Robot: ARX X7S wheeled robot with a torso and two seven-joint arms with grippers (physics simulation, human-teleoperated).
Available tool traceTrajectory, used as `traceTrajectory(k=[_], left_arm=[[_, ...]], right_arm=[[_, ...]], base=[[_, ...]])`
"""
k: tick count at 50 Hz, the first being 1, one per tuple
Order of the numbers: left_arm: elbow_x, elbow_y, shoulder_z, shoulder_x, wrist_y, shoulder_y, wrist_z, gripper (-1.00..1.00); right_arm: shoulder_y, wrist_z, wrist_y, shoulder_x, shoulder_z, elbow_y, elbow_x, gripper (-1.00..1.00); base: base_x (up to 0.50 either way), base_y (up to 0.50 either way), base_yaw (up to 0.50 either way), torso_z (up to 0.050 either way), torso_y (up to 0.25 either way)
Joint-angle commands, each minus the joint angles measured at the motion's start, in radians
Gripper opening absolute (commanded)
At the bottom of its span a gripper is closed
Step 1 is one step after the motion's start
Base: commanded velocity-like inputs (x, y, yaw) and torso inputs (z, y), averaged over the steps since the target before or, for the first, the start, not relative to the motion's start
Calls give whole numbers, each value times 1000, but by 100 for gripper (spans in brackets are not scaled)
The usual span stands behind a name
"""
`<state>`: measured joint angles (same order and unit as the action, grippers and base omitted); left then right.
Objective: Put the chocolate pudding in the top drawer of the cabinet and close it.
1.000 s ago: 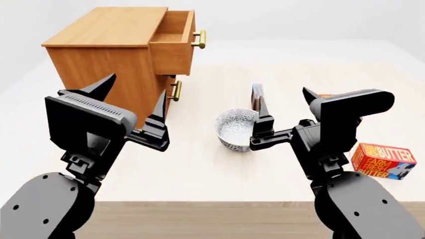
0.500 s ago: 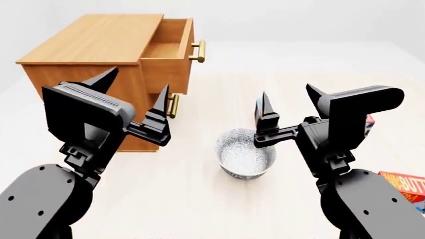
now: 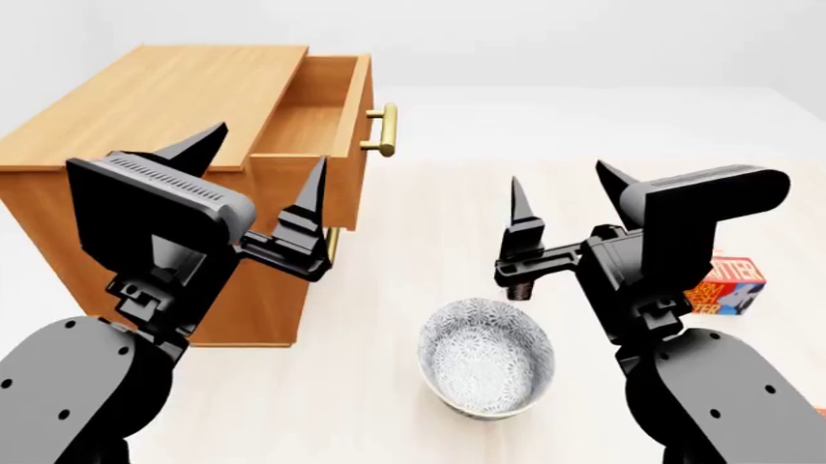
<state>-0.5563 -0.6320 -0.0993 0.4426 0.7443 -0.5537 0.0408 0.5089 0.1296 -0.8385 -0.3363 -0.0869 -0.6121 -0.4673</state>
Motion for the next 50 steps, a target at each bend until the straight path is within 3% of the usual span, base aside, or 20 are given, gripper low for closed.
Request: traceTrajectory(k=[1,15,32,50], left_arm=[[-11,-12,1,7,4,1,1,100],[-5,-4,-11,13,-9,12,-4,100],[-9,-1,-19,17,1,-1,1,100],[-103,181,-61,-25,191,-311,-20,100]], right_arm=[[3,8,0,-5,0,-8,-1,100],[4,21,13,0,-4,-3,3,100],[11,32,65,9,-51,36,47,100],[13,64,23,0,-22,16,28,100]], base=[[309,0,0,0,0],[312,0,0,0,0],[0,0,0,0,1],[0,0,0,0,0]])
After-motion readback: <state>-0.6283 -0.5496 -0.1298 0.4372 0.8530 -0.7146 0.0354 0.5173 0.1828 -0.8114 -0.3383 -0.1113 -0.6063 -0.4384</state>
